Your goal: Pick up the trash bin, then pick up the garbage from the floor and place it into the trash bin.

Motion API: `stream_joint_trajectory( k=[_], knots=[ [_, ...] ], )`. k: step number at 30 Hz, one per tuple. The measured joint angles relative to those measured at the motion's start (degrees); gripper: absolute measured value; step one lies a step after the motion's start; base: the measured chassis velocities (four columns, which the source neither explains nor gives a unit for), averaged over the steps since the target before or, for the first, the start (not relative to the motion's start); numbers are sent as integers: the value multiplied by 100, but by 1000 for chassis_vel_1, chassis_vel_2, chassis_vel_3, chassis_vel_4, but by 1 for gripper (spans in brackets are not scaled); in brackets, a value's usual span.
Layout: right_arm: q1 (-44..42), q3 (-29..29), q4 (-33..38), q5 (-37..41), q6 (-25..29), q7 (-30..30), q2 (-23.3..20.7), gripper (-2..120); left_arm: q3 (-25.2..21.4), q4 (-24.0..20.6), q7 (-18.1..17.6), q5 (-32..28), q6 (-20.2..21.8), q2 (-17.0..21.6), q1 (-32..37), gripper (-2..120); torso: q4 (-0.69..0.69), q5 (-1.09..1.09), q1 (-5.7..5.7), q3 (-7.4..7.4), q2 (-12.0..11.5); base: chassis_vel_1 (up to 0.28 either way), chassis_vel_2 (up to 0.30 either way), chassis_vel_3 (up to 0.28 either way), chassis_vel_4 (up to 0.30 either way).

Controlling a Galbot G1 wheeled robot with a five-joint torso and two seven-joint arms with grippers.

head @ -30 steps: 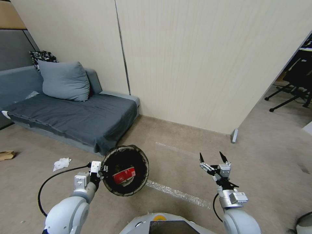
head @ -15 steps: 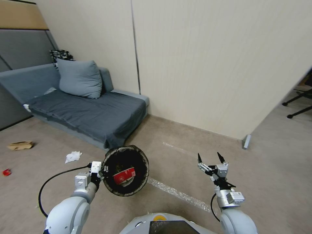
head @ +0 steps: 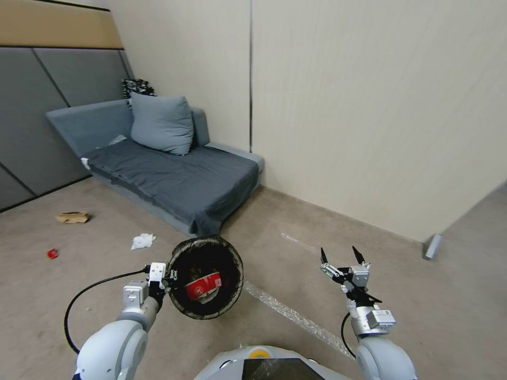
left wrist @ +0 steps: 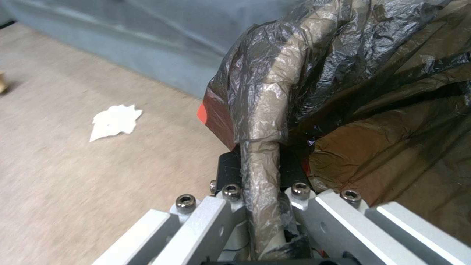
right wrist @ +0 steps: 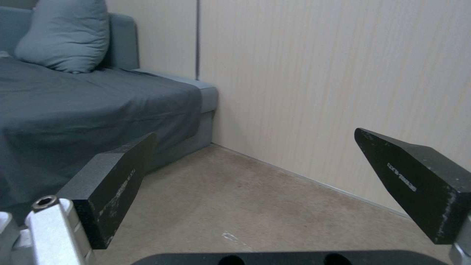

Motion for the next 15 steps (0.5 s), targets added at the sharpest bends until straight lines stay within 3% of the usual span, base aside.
stream_joint_trajectory(
  k=[15],
  knots=[
    [56,-223,26,-80,-60,172,-14,100,-48,-27,10,-14,0,19,23,1,0,0,0,0,0,63,59,55,66]
  ],
)
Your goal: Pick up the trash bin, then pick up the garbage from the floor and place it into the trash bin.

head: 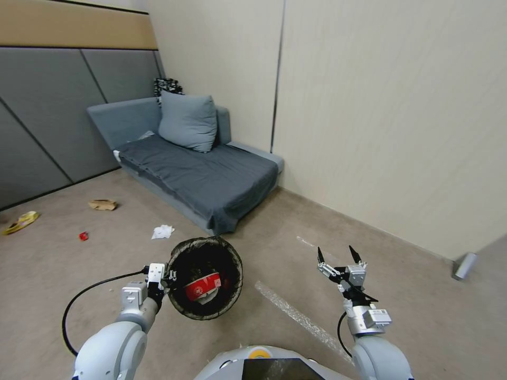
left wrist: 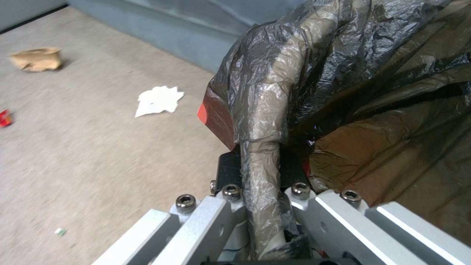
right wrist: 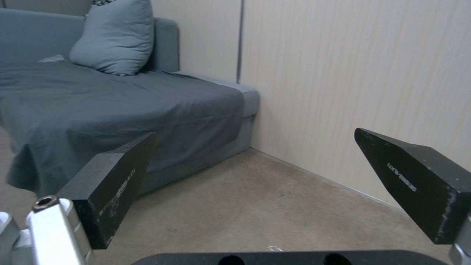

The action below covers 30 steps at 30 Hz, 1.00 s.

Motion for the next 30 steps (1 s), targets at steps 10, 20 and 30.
stream_joint_trajectory(
  k=[10,20,30],
  knots=[
    [22,-77,17,-25,-51,46,-6,100,-32,-36,18,-24,0,9,19,1,0,0,0,0,0,62,67,69,68],
    [43,-91,18,-28,-109,82,-20,100,-23,-37,26,-23,1,-3,7,1,0,0,0,0,0,66,70,63,69],
    [110,-81,5,-18,-190,120,-26,100,-29,-31,31,-20,5,-8,3,1,0,0,0,0,0,75,77,72,78]
  ],
)
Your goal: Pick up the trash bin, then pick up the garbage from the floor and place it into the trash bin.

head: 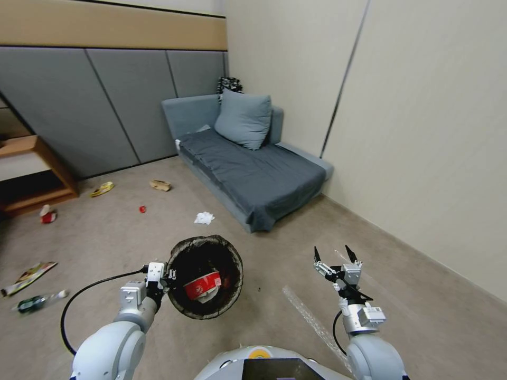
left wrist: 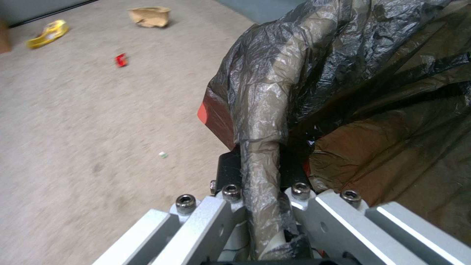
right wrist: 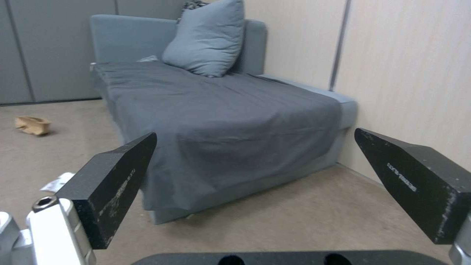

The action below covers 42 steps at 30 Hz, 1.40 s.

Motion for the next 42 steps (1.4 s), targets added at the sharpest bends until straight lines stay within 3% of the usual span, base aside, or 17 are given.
stream_joint_trajectory(
  k=[42],
  knots=[
    [131,-89,-45,6,-192,204,-12,100,6,58,9,4,-1,-6,-44,1,0,0,0,0,0,71,68,72,69]
  ],
)
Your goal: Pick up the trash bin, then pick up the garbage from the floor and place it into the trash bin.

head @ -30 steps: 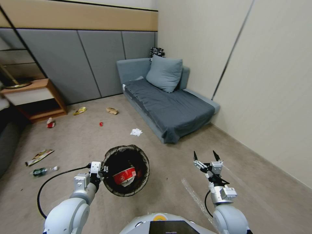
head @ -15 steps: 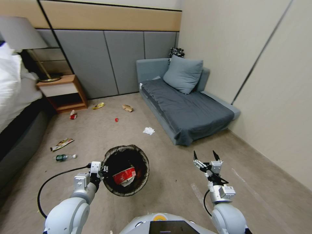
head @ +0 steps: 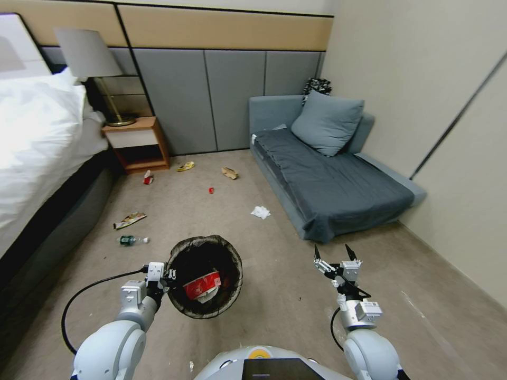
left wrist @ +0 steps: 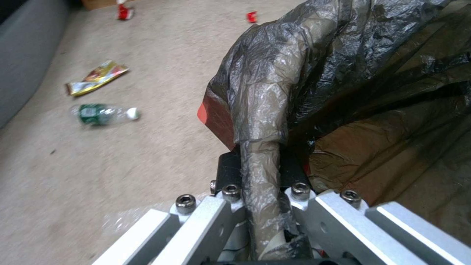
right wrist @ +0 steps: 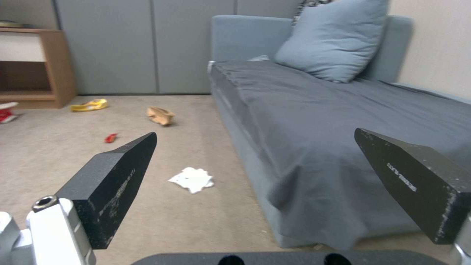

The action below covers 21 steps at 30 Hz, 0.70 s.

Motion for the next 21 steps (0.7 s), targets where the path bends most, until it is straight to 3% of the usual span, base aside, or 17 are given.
stream_joint_trajectory(
  k=[21],
  knots=[
    [100,-60,12,3,-309,65,1,100,26,44,-6,32,-105,-10,-15,1,0,0,0,0,0,2,3,2,2]
  ],
)
